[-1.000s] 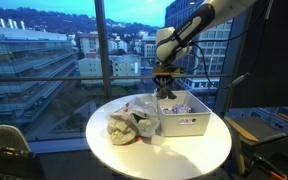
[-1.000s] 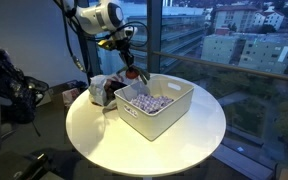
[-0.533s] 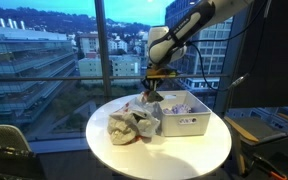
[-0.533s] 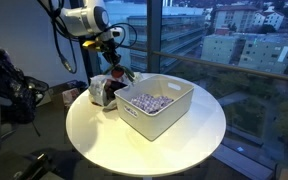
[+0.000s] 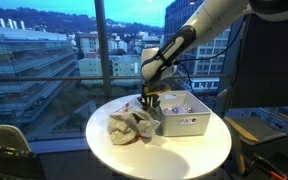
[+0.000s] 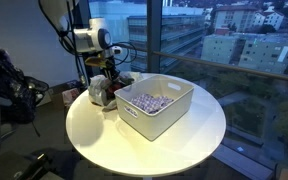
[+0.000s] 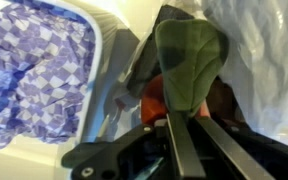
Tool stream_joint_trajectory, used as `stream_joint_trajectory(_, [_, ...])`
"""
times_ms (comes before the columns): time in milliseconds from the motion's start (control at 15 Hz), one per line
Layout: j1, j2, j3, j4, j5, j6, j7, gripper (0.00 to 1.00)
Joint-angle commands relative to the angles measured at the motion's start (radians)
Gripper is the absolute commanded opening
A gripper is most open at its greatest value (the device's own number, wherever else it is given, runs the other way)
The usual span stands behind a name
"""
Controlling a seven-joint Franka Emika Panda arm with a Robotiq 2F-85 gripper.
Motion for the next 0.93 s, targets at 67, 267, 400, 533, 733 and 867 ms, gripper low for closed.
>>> stream_joint_trajectory(67, [0.001, 0.083, 0.076, 0.139, 0.081, -0.103, -0.198, 0.03])
stream_joint_trajectory(267, [0.019, 0.112, 0.092, 0.194, 0.084, -0.102, -0.254, 0.03])
stream_joint_trajectory(400, [0.034, 0.133, 0.082, 0.226, 0.068, -0.067, -0.264, 0.03])
stream_joint_trajectory(533, [0.05, 0.156, 0.055, 0.243, 0.042, 0.015, -0.255, 0.03])
stream_joint_trajectory(733, [0.038, 0.202, 0.031, 0.267, 0.054, 0.098, -0.246, 0.03])
stream_joint_trajectory(867, [0.033, 0.228, 0.017, 0.276, 0.06, 0.137, -0.244, 0.04])
